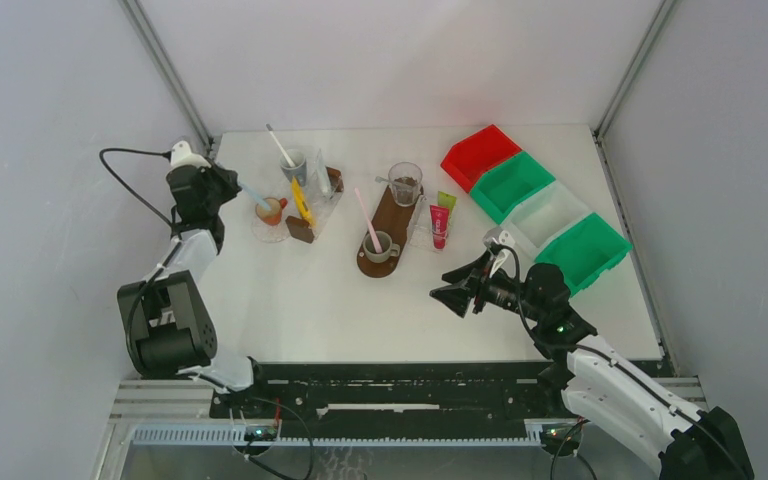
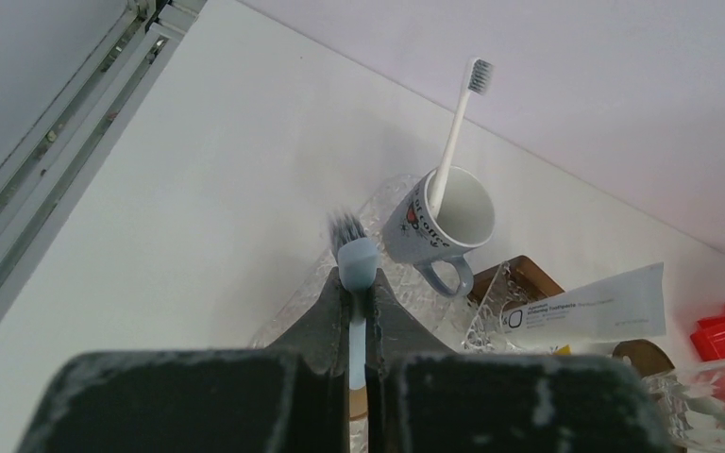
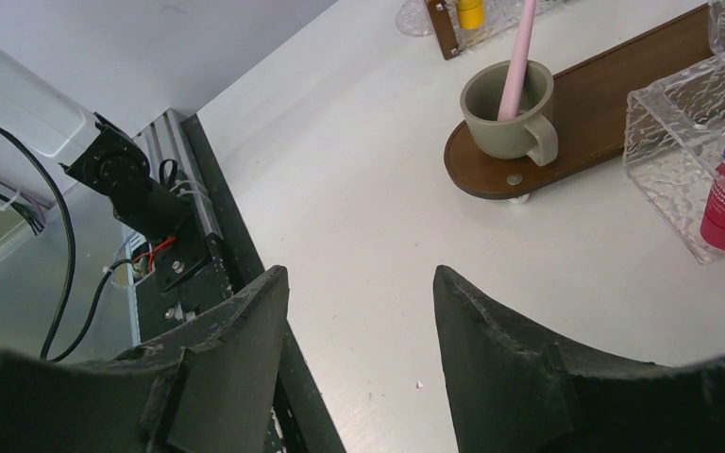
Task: Prepare toiletry sets of a toothbrush and toothpaste on the tray
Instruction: Place the toothbrush in the cup, then reset both arms
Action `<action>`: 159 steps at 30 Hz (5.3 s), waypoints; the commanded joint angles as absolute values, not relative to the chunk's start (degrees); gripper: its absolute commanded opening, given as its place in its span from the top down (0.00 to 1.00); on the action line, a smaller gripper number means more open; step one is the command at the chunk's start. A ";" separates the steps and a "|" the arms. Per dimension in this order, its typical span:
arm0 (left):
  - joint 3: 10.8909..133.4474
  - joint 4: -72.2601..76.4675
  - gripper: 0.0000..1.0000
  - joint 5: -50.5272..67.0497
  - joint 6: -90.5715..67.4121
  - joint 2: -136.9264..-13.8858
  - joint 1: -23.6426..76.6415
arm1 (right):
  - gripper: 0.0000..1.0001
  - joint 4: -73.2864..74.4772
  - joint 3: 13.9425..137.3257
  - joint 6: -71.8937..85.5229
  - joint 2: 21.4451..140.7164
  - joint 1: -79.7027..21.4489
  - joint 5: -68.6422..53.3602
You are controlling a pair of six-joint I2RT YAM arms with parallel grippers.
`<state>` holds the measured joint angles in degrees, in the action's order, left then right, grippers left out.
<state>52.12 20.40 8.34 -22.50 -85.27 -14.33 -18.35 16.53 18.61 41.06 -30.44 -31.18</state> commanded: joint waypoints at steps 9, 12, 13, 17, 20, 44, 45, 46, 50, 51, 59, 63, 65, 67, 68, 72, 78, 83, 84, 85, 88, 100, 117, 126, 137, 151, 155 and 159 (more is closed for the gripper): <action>57.91 21.28 1.00 8.85 -22.67 -89.44 -14.60 | 0.35 -20.65 16.59 19.43 41.17 -30.15 -31.56; 58.01 21.27 1.00 8.75 -23.01 -90.48 -14.55 | 0.35 -20.74 16.54 19.42 41.34 -30.15 -31.69; 58.07 21.27 1.00 8.77 -23.23 -90.85 -14.51 | 0.35 -20.79 16.55 19.42 41.42 -30.15 -31.70; 58.17 21.16 1.00 8.69 -23.72 -92.02 -14.26 | 0.35 -20.83 16.53 19.51 41.56 -30.15 -31.81; 58.35 20.73 0.98 8.55 -23.89 -92.81 -14.00 | 0.35 -20.92 16.58 19.57 41.51 -30.15 -31.74; 57.40 17.68 0.60 6.30 -23.30 -92.48 -13.10 | 0.35 -20.57 16.38 19.60 40.83 -29.71 -32.03; 57.32 17.62 0.59 6.11 -23.29 -92.42 -13.10 | 0.35 -20.52 16.35 19.62 40.75 -29.71 -32.06; 57.26 17.51 0.58 5.99 -23.34 -92.31 -13.12 | 0.35 -20.48 16.40 19.60 40.73 -29.67 -32.15; 56.81 17.12 0.52 5.19 -23.53 -91.41 -13.10 | 0.35 -20.39 16.35 19.60 40.62 -29.62 -32.18; 56.52 16.98 0.51 4.94 -23.62 -90.80 -13.11 | 0.35 -20.37 16.36 19.60 40.52 -29.62 -32.19; 50.07 14.12 0.33 2.65 -26.58 -75.56 -13.14 | 0.34 -19.94 16.40 19.53 39.46 -29.47 -32.69; 42.25 15.71 0.19 4.27 -30.14 -62.63 -13.15 | 0.34 -17.78 16.68 18.31 37.71 -29.08 -32.55; 39.06 16.20 0.09 6.08 -32.15 -56.04 -13.19 | 0.34 -16.20 16.82 17.51 36.33 -28.80 -32.08; 36.43 16.06 0.00 8.57 -35.23 -50.20 -13.25 | 0.34 -13.81 17.53 17.01 35.05 -28.54 -31.46; 35.19 16.08 0.00 10.34 -36.87 -47.56 -13.20 | 0.34 -12.64 18.13 16.82 34.43 -28.41 -31.24; 32.83 16.92 0.00 20.64 -42.54 -39.11 -13.20 | 0.34 -6.95 21.10 16.01 31.17 -28.67 -29.97; 34.19 16.80 0.00 34.67 -46.48 -32.83 -9.73 | 0.33 0.98 27.33 13.93 27.93 -29.72 -25.55; 35.77 12.17 0.00 24.87 -37.30 -28.53 7.82 | 0.27 6.67 35.47 11.07 30.41 -31.11 -20.99; 36.22 11.22 0.00 22.35 -35.04 -28.62 11.83 | 0.26 7.89 37.47 10.19 31.22 -31.38 -19.98; 36.74 10.69 0.00 20.25 -33.11 -29.02 14.93 | 0.24 9.21 39.37 9.26 32.27 -31.60 -18.90; 38.10 10.54 0.00 16.39 -29.10 -31.28 22.15 | 0.18 12.21 45.22 6.52 35.16 -32.05 -15.97; 42.66 22.12 0.00 14.00 -26.93 -42.41 25.11 | 0.00 10.75 56.88 3.80 43.95 -32.07 -8.12; 62.13 2.60 0.00 9.92 -2.21 -56.79 34.03 | 0.00 7.01 61.87 16.34 54.61 -24.76 0.94; 62.85 -3.72 0.00 6.24 1.10 -54.21 36.82 | 0.00 7.54 66.08 20.47 61.26 -28.39 9.03; 59.91 -1.67 0.00 5.26 0.62 -52.71 36.83 | 0.00 10.60 68.64 25.45 64.62 -33.28 23.45; 57.43 1.49 0.00 6.63 -0.92 -51.84 36.67 | 0.00 9.24 68.49 21.83 64.43 -34.83 23.64; 56.27 3.40 0.00 8.65 -1.89 -51.42 36.65 | 0.00 9.24 68.35 21.37 64.34 -35.14 23.02; 55.34 4.65 0.00 8.63 -2.19 -51.31 36.65 | 0.00 7.99 67.12 21.34 63.85 -35.74 23.84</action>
<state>56.80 0.05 7.49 -1.32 -52.62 36.51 11.03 66.11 22.68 64.88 -34.87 23.03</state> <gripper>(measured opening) 0.998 1.000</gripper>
